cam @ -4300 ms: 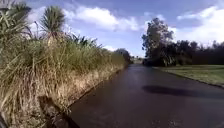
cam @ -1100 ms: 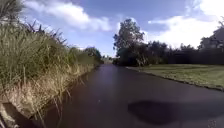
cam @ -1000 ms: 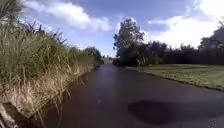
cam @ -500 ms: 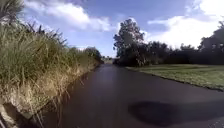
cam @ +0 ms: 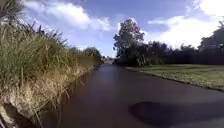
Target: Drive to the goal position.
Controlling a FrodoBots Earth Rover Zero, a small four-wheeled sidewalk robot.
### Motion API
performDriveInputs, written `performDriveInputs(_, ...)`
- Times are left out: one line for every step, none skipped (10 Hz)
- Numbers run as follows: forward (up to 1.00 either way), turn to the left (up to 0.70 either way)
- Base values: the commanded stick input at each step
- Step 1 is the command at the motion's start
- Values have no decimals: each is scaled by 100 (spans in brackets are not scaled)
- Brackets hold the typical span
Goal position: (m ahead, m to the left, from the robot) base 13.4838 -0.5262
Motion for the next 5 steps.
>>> performDriveInputs(7,0)
performDriveInputs(7,0)
performDriveInputs(7,0)
performDriveInputs(8,0)
performDriveInputs(8,0)
